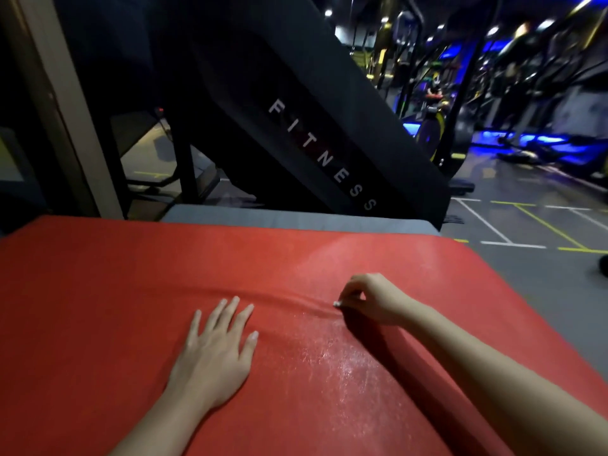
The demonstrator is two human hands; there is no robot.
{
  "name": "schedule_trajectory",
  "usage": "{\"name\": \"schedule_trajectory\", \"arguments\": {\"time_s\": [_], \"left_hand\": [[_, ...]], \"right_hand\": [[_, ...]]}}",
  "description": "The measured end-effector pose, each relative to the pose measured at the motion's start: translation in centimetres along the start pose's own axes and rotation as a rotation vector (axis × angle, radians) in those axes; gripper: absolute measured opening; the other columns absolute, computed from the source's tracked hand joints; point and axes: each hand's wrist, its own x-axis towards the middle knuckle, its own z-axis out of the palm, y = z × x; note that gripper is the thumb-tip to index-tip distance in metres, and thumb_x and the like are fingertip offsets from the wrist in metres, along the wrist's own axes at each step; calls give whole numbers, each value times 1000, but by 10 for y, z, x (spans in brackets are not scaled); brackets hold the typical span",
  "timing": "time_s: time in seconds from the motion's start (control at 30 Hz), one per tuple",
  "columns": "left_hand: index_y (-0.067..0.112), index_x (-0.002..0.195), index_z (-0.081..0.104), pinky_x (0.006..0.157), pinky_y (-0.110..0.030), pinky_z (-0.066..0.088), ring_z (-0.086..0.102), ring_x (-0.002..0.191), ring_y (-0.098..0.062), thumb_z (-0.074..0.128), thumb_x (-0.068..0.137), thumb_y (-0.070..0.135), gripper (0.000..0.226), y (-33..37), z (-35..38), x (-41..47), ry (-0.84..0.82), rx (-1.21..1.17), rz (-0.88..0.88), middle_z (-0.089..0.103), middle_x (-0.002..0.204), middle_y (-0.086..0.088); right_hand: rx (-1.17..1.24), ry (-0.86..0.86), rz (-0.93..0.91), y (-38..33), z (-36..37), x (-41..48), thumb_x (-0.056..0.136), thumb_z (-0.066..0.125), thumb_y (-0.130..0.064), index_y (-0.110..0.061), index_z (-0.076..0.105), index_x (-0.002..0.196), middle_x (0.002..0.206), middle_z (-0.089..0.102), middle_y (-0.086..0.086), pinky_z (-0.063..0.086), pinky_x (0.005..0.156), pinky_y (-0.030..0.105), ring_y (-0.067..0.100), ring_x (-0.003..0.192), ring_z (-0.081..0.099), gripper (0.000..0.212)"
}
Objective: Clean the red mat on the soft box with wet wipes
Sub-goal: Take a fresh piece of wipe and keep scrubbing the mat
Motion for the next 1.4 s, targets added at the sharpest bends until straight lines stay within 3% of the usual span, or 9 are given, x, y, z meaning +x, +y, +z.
{"name": "schedule_trajectory", "arguments": {"time_s": [0.23,0.43,0.5,0.67,0.83,1.03,1.23,1.3,1.4], "left_hand": [[35,161,22,127,-47,3,6,157,-11,-12,81,63,91,2,-5,0,-10,13,-4,16,170,8],[34,161,22,127,-49,3,6,157,-13,-10,81,62,90,1,-4,0,-7,0,5,15,170,6],[34,161,23,126,-49,4,7,157,-14,-8,82,62,90,1,-3,1,-1,0,9,16,170,5],[31,161,25,126,-51,4,9,157,-16,21,104,54,61,0,-1,0,-1,-12,12,18,170,2],[30,161,25,126,-51,5,9,157,-16,25,105,51,59,0,-2,1,0,-19,17,18,170,2],[29,161,25,126,-52,5,9,157,-18,23,105,51,60,0,-3,2,-6,-9,18,17,170,1],[28,160,27,126,-53,6,11,157,-18,25,105,51,60,0,-7,-1,-13,-18,15,20,169,1],[28,160,28,126,-52,6,12,157,-18,26,105,51,59,1,-7,-2,0,-13,14,21,169,1],[25,157,36,125,-53,13,21,155,-20,31,105,48,57,4,-8,-7,23,-8,10,30,166,-2]], "right_hand": [[92,213,165,-13,6,-9,82,77,-32,-16,78,88,87,68,6,45,73,29,26,84,65,18],[26,30,60,-31,5,-61,87,72,-29,-19,77,95,96,71,-2,50,82,31,16,88,65,14],[76,61,69,-30,10,-76,85,74,-28,-23,77,92,92,71,-6,51,81,32,13,85,64,10],[112,242,206,-30,14,-44,80,79,-35,-21,78,87,87,71,0,48,73,31,21,83,65,16],[86,119,169,-55,13,-73,86,73,-33,-11,77,92,92,68,7,46,77,31,24,86,64,23],[199,-148,126,-75,-4,-143,79,77,-45,-29,78,88,79,66,-15,43,66,14,-3,75,59,19],[191,211,220,-68,19,-127,80,79,-37,-26,79,85,79,61,-11,36,66,21,3,73,54,12],[224,152,186,-67,15,-145,79,79,-42,-30,78,84,82,64,-10,41,69,21,3,76,58,13],[251,-153,79,-80,-4,-188,76,77,-51,-41,76,85,85,68,-13,48,72,24,5,82,62,13]]}}
